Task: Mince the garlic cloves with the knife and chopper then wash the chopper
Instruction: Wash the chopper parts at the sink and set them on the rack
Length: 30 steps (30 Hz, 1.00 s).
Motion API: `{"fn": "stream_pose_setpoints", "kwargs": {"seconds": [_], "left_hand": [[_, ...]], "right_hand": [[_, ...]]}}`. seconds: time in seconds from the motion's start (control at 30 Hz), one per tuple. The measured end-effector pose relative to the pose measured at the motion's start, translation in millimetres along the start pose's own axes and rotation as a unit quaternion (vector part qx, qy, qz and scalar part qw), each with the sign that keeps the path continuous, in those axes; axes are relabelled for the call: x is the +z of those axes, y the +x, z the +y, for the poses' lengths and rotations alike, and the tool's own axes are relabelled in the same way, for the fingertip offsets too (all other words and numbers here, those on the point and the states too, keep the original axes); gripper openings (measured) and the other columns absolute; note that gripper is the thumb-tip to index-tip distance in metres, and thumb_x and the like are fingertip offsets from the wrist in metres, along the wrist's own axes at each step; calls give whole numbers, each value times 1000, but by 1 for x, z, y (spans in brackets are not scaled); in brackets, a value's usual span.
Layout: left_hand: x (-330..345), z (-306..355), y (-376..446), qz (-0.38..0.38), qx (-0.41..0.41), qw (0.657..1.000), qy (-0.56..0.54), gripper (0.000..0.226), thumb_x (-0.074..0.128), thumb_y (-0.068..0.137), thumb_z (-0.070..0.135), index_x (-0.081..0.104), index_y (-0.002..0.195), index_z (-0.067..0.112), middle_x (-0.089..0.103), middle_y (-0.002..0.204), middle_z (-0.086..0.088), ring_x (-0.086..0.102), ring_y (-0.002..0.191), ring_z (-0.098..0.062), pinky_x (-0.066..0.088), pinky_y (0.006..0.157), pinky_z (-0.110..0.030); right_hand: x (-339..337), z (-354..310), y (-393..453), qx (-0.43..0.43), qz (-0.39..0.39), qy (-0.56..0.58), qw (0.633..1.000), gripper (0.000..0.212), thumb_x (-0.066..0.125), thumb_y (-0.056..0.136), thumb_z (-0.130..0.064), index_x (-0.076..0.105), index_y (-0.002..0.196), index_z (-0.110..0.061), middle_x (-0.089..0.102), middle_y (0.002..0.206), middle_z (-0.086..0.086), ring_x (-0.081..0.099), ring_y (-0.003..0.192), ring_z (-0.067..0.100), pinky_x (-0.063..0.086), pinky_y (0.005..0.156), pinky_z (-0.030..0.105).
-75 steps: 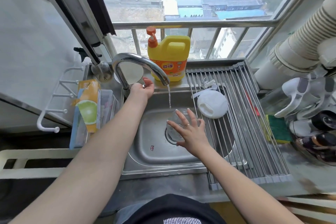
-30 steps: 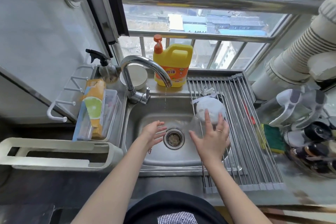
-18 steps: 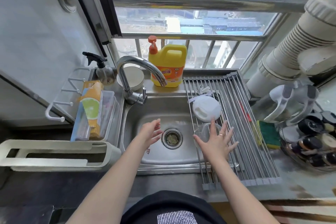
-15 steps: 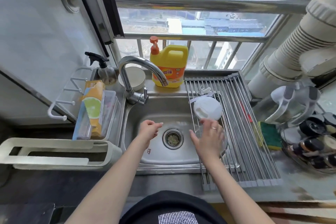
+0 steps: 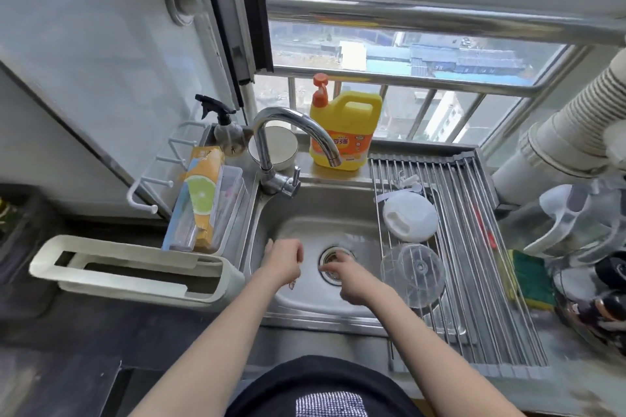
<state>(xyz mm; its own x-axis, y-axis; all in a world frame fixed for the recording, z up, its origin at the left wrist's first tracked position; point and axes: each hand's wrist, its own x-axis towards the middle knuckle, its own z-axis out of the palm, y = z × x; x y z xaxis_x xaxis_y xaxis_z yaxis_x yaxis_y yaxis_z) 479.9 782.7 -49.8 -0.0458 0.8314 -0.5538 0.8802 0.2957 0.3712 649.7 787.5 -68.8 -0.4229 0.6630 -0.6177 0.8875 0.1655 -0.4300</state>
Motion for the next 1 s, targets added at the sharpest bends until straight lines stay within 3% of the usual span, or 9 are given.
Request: {"fn": "stream_pose_setpoints", "kwargs": {"seconds": [0.07,0.17,0.23,0.3,0.37,0.43,0.5,0.6,1.0], "left_hand": [[4,-5,5,-72,11,997,36,61,73,73,11,50,127,24,31,146,-8,28,139,-30,23,115,-46],[1,-6,11,51,14,998,-30,24,67,72,7,49,79,22,43,105,-5,52,103,-30,41,80,-30],[-1,-4,12,101,27,993,-54,24,53,73,-2,46,65,20,51,89,-4,56,94,-31,35,68,-28],[-5,-3,13,52,34,998,-29,36,55,75,-1,63,105,16,51,130,-7,42,129,-34,36,96,-33],[-1,-2,11,-51,14,998,18,92,69,76,9,19,151,32,-10,160,0,-14,146,-33,8,113,-59],[-1,0,11,-54,-3,998,-24,100,72,79,18,6,153,33,-28,156,-3,-26,143,-29,1,112,-63],[-3,-1,13,-20,-10,998,-60,84,70,81,19,22,150,27,-19,159,-9,-17,146,-30,4,117,-55],[-1,-9,14,15,-24,997,-76,63,66,85,17,38,142,21,-4,160,-14,-5,147,-35,11,119,-42],[-23,-18,24,87,-51,986,-130,41,63,80,15,58,120,17,45,134,-12,43,125,-29,33,107,-32]], "right_hand": [[2,6,4,6,-17,-8,1000,80,62,74,-1,34,143,-29,16,156,3,8,146,32,23,113,41],[-3,0,4,-16,118,16,993,24,57,75,-4,53,96,-16,50,111,8,47,108,27,35,79,27],[-7,-1,8,2,171,20,985,22,49,77,0,42,69,-20,51,88,6,49,92,27,27,68,27],[-11,-2,10,4,101,26,995,24,53,76,-4,56,90,-22,55,115,14,47,116,35,36,85,31],[-13,1,10,-20,13,37,999,74,64,73,-8,40,137,-34,26,152,14,18,141,38,28,111,40],[-23,1,5,-52,48,98,993,78,64,76,-5,36,144,-30,23,156,10,14,146,25,24,114,30],[-39,5,3,-70,127,136,980,60,61,79,-1,50,134,-20,43,145,5,33,139,19,24,106,17],[-58,23,3,-49,194,147,969,44,63,79,-4,61,119,-21,59,126,-1,50,122,14,32,98,18],[-115,85,11,46,288,198,936,29,57,83,-5,61,101,-27,61,119,5,55,113,23,41,93,31]]}}
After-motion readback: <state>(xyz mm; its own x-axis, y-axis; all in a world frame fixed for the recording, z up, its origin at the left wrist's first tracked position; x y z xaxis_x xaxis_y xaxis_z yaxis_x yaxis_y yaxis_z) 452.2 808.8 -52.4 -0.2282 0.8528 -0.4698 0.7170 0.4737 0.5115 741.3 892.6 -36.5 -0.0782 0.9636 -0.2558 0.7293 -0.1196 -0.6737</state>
